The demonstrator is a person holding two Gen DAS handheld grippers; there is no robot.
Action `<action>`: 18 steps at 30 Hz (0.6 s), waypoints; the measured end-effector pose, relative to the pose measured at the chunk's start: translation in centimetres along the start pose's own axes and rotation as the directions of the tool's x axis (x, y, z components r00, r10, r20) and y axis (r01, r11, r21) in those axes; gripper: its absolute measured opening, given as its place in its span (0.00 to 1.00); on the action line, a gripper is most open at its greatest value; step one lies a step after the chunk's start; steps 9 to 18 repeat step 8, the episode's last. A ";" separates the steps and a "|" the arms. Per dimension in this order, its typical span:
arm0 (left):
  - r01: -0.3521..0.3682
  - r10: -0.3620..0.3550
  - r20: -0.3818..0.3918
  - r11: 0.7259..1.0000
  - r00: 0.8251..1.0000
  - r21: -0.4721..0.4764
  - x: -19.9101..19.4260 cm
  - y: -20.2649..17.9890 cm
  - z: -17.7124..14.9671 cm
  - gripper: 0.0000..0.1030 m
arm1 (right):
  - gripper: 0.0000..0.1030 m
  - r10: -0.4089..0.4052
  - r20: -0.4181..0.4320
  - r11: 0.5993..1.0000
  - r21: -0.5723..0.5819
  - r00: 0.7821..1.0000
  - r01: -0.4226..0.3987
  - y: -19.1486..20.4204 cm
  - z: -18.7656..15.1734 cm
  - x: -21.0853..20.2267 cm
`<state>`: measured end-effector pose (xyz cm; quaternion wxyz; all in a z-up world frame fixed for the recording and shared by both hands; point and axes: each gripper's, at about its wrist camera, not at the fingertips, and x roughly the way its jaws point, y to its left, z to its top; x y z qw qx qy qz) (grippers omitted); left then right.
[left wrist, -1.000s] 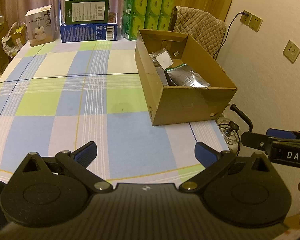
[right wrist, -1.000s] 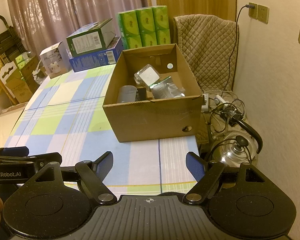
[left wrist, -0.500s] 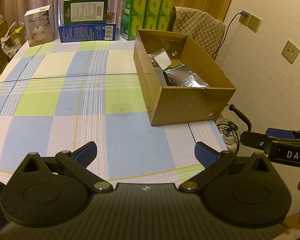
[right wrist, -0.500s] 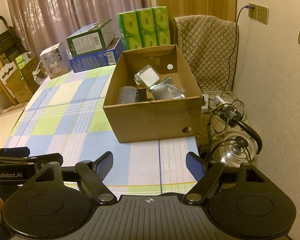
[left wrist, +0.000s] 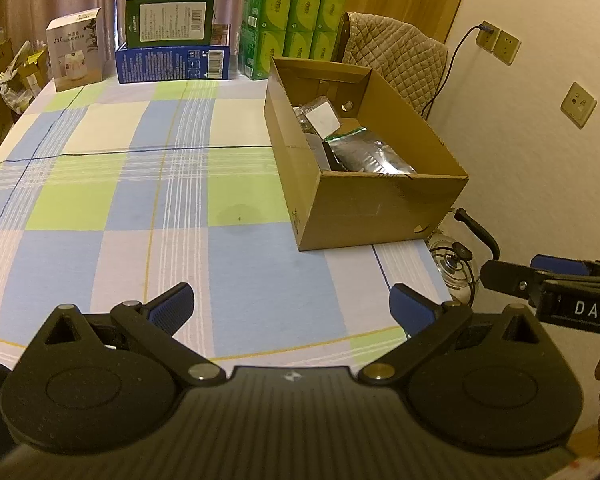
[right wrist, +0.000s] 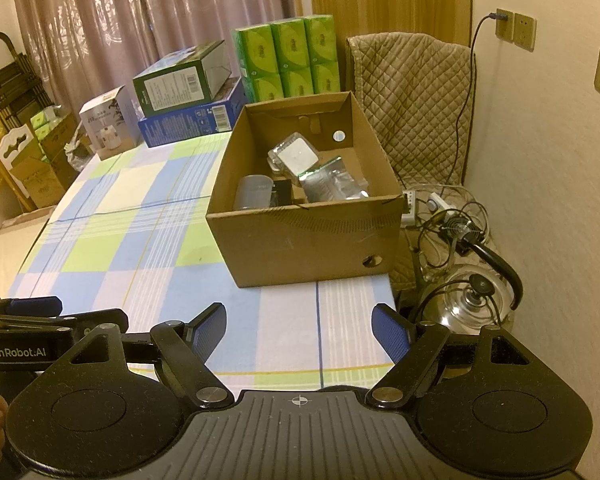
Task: Organize objects
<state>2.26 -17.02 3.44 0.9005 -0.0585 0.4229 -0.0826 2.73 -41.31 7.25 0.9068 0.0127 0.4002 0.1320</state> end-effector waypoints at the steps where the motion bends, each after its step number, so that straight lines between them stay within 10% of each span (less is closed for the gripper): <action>1: 0.003 -0.003 -0.003 1.000 1.000 -0.002 0.0 0.0 0.0 0.99 | 0.75 0.000 0.000 1.000 0.000 1.000 0.000 0.0 0.0 0.0; 18: 0.041 -0.041 0.019 0.999 0.999 -0.006 -0.3 0.2 -0.3 0.99 | 0.75 0.002 0.003 1.000 -0.001 1.000 -0.002 0.2 0.0 -0.2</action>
